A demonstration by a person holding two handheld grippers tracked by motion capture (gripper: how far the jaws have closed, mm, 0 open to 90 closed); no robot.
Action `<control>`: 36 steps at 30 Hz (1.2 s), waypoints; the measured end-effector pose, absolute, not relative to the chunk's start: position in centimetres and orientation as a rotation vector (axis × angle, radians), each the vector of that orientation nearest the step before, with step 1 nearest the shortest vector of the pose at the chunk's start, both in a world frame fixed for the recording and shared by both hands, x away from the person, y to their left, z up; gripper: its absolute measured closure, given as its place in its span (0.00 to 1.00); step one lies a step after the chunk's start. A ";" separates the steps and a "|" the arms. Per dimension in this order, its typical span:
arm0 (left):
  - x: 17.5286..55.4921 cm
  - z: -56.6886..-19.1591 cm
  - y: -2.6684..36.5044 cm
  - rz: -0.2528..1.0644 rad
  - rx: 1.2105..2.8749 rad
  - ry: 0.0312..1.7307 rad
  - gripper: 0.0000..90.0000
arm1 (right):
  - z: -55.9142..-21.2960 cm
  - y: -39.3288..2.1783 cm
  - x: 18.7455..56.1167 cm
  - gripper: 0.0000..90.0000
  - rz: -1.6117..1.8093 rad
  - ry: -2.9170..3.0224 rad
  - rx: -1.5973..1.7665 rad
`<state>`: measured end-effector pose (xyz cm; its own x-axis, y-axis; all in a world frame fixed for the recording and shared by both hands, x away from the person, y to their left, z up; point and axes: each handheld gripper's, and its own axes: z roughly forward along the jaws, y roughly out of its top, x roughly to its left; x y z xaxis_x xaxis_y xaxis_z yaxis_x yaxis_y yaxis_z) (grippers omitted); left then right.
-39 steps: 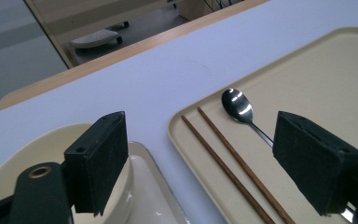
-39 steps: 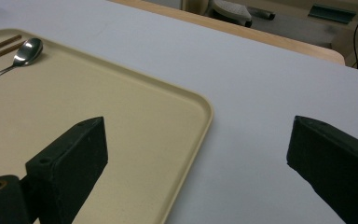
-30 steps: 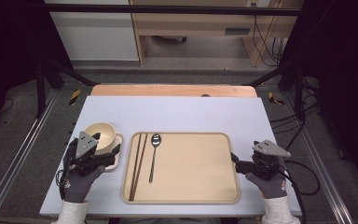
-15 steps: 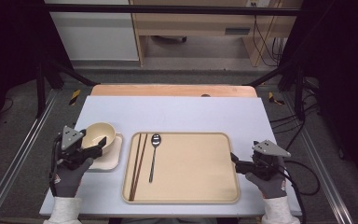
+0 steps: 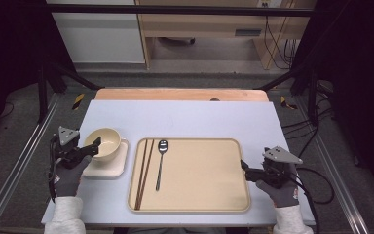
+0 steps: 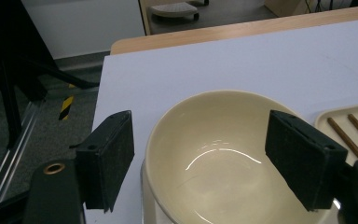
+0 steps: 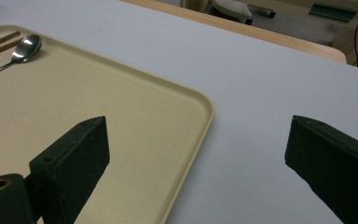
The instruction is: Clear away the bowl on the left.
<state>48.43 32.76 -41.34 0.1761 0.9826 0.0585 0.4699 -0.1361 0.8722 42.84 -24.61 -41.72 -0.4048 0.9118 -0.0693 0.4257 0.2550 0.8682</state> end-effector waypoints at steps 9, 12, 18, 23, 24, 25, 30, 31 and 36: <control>49.2 -42.5 34.1 0.836 1.766 1.499 0.40 | -41.9 -24.5 42.9 0.07 1.070 1.955 1.210; 49.3 -42.9 34.2 0.862 1.783 1.517 0.47 | -41.9 -24.5 42.9 0.07 1.070 1.955 1.209; 49.4 -43.2 34.1 0.867 1.811 1.494 0.54 | -41.9 -24.5 42.9 0.07 1.069 1.953 1.204; 49.8 -43.6 33.9 0.824 1.826 1.483 0.56 | -41.9 -24.5 43.0 0.07 1.068 1.956 1.208; 49.9 -43.7 33.9 0.818 1.827 1.477 0.56 | -41.9 -24.5 43.0 0.07 1.068 1.955 1.208; 50.0 -43.8 33.9 0.818 1.829 1.480 0.57 | -41.9 -24.5 43.0 0.07 1.067 1.956 1.208; 50.2 -44.0 34.0 0.799 1.826 1.500 0.59 | -42.0 -24.4 43.1 0.07 1.063 1.963 1.208; 50.2 -44.0 34.1 0.783 1.831 1.508 0.60 | -42.1 -24.4 43.1 0.07 1.061 1.964 1.209; 50.5 -44.2 34.4 0.738 1.816 1.550 0.64 | -42.0 -24.4 43.0 0.07 1.065 1.961 1.210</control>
